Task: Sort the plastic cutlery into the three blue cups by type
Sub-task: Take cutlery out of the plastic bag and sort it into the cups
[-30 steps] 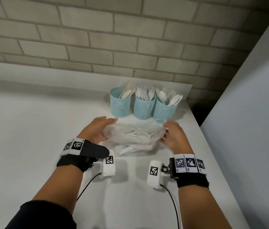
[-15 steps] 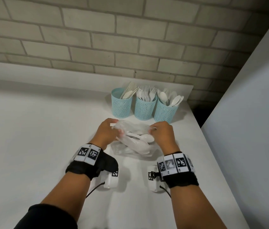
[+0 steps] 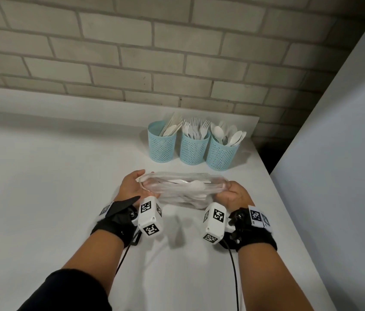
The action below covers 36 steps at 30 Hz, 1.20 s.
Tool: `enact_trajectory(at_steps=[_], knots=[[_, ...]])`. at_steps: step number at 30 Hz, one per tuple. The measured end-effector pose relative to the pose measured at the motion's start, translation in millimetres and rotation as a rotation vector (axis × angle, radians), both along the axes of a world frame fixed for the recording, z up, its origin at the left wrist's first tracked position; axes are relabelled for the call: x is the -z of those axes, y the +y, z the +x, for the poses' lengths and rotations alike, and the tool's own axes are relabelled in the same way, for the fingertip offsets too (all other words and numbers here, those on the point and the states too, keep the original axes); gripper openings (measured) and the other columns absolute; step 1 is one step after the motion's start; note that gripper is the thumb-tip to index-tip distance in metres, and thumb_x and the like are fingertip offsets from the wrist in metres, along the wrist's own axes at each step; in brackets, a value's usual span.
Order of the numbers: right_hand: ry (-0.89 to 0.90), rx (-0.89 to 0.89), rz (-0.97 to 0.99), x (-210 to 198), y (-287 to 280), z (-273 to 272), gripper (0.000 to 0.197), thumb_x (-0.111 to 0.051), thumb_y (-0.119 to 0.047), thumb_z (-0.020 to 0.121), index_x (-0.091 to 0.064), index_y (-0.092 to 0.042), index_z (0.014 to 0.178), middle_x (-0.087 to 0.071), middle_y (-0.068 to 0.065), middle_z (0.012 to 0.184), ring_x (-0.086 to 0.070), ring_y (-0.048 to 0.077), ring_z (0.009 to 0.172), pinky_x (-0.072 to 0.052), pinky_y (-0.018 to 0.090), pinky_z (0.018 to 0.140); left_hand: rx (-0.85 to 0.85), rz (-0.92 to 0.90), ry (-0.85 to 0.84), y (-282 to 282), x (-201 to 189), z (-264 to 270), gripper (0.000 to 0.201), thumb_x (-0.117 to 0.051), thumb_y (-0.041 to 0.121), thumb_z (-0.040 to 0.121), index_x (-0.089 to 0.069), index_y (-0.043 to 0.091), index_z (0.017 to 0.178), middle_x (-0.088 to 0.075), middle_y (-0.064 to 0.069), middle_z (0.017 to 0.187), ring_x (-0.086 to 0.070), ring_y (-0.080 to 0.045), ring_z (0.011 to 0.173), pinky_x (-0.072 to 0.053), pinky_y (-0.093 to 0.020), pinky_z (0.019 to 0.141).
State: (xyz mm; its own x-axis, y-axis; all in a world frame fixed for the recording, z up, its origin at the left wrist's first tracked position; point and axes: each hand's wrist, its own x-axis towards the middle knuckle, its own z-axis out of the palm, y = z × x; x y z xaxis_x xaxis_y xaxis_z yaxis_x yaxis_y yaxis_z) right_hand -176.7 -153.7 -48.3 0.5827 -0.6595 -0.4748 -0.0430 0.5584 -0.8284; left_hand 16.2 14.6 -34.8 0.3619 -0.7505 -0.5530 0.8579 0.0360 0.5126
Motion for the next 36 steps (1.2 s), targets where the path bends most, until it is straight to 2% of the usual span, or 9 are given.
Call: enact_trajectory(at_steps=[3, 7, 11, 16, 21, 28, 30, 33, 36], knots=[[0.089, 0.072, -0.145, -15.0, -2.6, 8.7, 0.023, -0.067, 0.001, 0.07, -0.069, -0.014, 0.088, -0.069, 0.007, 0.094, -0.063, 0.021, 0.09, -0.048, 0.03, 0.084, 0.01, 0.069, -0.056, 0.0, -6.0, -1.7, 0.026, -0.065, 0.016, 0.069, -0.069, -0.005, 0.083, -0.07, -0.018, 0.077, -0.07, -0.03, 0.063, -0.058, -0.039, 0.051], [0.234, 0.192, -0.36, -31.0, -9.3, 22.3, 0.017, -0.053, -0.023, 0.091, -0.061, -0.017, 0.105, -0.059, 0.008, 0.115, -0.055, 0.025, 0.103, -0.047, 0.038, 0.093, 0.146, 0.346, -0.553, -0.4, -16.2, 0.0, 0.061, -0.063, 0.035, 0.085, -0.035, 0.02, 0.137, -0.042, -0.008, 0.128, -0.049, -0.026, 0.114, -0.046, -0.042, 0.094], [0.685, -0.041, -0.88, -42.5, 5.6, 26.0, 0.044, -0.051, -0.054, 0.087, -0.06, -0.028, 0.122, -0.049, 0.011, 0.133, -0.045, 0.034, 0.122, -0.039, 0.041, 0.1, 0.349, 0.78, -1.408, -2.8, -32.5, -14.5, 0.036, -0.058, 0.043, 0.087, -0.043, 0.031, 0.118, -0.031, -0.011, 0.126, -0.042, -0.034, 0.115, -0.036, -0.039, 0.103], [0.922, -0.264, -1.104, -44.5, 40.9, 43.4, 0.048, -0.046, -0.039, 0.096, -0.043, -0.007, 0.132, -0.033, 0.019, 0.135, -0.044, 0.035, 0.12, -0.04, 0.038, 0.097, 0.447, 0.765, -1.588, -12.1, -26.9, -29.5, 0.024, -0.062, 0.024, 0.088, -0.065, 0.01, 0.107, -0.056, -0.009, 0.123, -0.05, -0.026, 0.119, -0.036, -0.028, 0.097], [0.684, -0.082, -1.031, -43.2, 25.1, 37.2, 0.022, -0.046, -0.005, 0.092, -0.067, 0.002, 0.095, -0.064, 0.014, 0.092, -0.058, 0.025, 0.086, -0.038, 0.025, 0.071, 0.287, 0.563, -1.321, -9.4, -18.3, -22.8, 0.046, -0.058, -0.001, 0.085, -0.053, 0.006, 0.13, -0.049, -0.008, 0.137, -0.047, -0.022, 0.124, -0.039, -0.029, 0.101], [0.023, 0.083, 0.033, -43.8, -4.8, 20.6, 0.012, -0.05, -0.003, 0.093, -0.06, -0.009, 0.095, -0.068, 0.001, 0.053, -0.064, 0.014, 0.056, -0.051, 0.02, 0.045, 0.124, 0.212, -0.519, 2.7, -23.2, -12.5, 0.057, -0.033, -0.024, 0.085, -0.047, 0.002, 0.134, -0.056, -0.017, 0.125, -0.067, -0.015, 0.066, -0.055, -0.023, 0.066], [-0.008, 0.159, 0.19, -37.7, -11.6, 24.1, 0.013, -0.05, -0.004, 0.093, -0.061, -0.006, 0.087, -0.068, 0.005, 0.057, -0.065, 0.016, 0.059, -0.055, 0.023, 0.051, 0.094, 0.142, -0.387, 5.6, -24.0, -11.5, 0.057, -0.029, -0.021, 0.088, -0.041, 0.004, 0.138, -0.059, -0.016, 0.11, -0.062, -0.013, 0.05, -0.052, -0.017, 0.052], [-0.009, 0.178, 0.358, -22.9, -17.2, 26.2, 0.026, -0.062, -0.005, 0.087, -0.069, 0.003, 0.062, -0.065, 0.013, 0.079, -0.061, 0.025, 0.083, -0.049, 0.036, 0.092, 0.084, 0.187, -0.368, 7.9, -18.9, -11.4, 0.054, -0.034, -0.012, 0.092, -0.037, 0.007, 0.142, -0.05, -0.006, 0.082, -0.059, -0.011, 0.051, -0.048, -0.013, 0.041], [0.015, 0.14, 0.274, -14.5, -17.0, 28.8, 0.004, -0.073, -0.005, 0.074, -0.07, -0.005, 0.076, -0.065, 0.012, 0.073, -0.059, 0.023, 0.07, -0.05, 0.034, 0.079, 0.033, 0.223, -0.31, 5.1, -9.3, -8.6, 0.046, -0.043, 0.008, 0.097, -0.035, -0.002, 0.14, -0.048, -0.008, 0.079, -0.05, -0.017, 0.067, -0.052, -0.021, 0.052]])
